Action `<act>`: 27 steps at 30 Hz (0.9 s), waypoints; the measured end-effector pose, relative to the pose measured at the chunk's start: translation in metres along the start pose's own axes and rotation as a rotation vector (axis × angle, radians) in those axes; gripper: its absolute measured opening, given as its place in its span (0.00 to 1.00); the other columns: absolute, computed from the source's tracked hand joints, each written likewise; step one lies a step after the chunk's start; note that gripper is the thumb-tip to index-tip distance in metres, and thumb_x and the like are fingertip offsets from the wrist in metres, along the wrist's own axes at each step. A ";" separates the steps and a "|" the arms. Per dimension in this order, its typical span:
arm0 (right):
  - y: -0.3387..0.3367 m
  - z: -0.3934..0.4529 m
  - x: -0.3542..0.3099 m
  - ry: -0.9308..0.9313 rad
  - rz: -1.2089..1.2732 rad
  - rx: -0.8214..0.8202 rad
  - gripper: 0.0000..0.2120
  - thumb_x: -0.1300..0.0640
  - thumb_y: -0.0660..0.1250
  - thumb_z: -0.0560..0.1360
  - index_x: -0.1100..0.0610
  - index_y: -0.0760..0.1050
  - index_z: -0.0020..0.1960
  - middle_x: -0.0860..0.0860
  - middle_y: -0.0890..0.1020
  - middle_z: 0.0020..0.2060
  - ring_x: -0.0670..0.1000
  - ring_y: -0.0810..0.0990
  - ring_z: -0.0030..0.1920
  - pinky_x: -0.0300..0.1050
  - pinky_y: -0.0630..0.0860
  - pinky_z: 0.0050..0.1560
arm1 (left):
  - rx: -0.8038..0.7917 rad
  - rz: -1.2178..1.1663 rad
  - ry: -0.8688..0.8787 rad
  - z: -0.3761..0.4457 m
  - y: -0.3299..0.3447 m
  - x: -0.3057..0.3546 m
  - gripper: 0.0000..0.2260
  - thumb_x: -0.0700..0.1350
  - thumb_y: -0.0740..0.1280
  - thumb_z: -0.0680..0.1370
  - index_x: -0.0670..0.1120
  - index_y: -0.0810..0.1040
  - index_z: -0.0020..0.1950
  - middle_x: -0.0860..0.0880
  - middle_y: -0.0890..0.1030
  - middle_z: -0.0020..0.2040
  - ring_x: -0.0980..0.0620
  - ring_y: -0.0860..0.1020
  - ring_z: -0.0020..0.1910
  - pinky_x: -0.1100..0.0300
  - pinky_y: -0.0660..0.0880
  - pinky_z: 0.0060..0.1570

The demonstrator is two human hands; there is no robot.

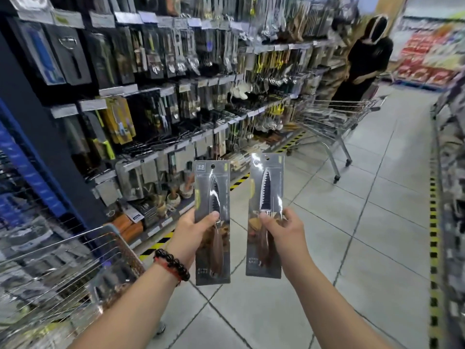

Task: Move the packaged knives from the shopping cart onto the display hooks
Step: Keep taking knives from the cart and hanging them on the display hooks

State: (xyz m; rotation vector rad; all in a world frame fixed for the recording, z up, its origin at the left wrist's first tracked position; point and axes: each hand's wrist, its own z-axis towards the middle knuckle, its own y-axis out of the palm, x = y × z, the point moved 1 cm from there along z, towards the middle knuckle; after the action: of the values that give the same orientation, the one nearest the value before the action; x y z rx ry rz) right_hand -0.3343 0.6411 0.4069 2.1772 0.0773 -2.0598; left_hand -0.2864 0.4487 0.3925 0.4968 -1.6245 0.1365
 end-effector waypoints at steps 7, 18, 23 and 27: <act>-0.002 0.105 0.015 0.027 -0.031 -0.091 0.05 0.54 0.73 0.73 0.50 0.78 0.47 0.56 0.85 0.42 0.59 0.85 0.44 0.57 0.82 0.47 | 0.102 -0.042 0.044 0.080 0.025 -0.015 0.07 0.40 0.68 0.78 0.47 0.79 0.55 0.51 0.85 0.48 0.53 0.82 0.47 0.59 0.77 0.47; 0.035 0.307 0.006 0.052 -0.090 -0.217 0.07 0.58 0.70 0.75 0.54 0.76 0.53 0.51 0.85 0.36 0.47 0.84 0.33 0.36 0.77 0.30 | 0.217 -0.083 0.068 0.256 0.041 -0.003 0.07 0.40 0.69 0.77 0.46 0.79 0.54 0.54 0.85 0.44 0.57 0.82 0.43 0.66 0.77 0.38; 0.068 0.387 0.001 0.033 -0.097 -0.296 0.07 0.60 0.70 0.76 0.59 0.76 0.53 0.51 0.84 0.36 0.43 0.83 0.32 0.33 0.75 0.29 | 0.308 -0.032 0.089 0.322 0.038 0.015 0.06 0.41 0.69 0.76 0.43 0.80 0.53 0.50 0.85 0.44 0.55 0.82 0.42 0.65 0.77 0.38; 0.107 0.461 0.015 0.046 -0.086 -0.391 0.15 0.51 0.74 0.72 0.54 0.76 0.55 0.56 0.85 0.49 0.53 0.85 0.47 0.54 0.81 0.52 | 0.403 -0.002 0.074 0.376 0.025 0.021 0.07 0.45 0.72 0.75 0.44 0.80 0.49 0.49 0.82 0.41 0.51 0.80 0.42 0.58 0.77 0.42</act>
State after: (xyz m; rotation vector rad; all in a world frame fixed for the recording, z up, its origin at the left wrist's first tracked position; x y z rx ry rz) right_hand -0.7751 0.4701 0.3755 2.0058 0.5383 -1.8440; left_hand -0.6427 0.3253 0.3712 0.7912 -1.5272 0.4808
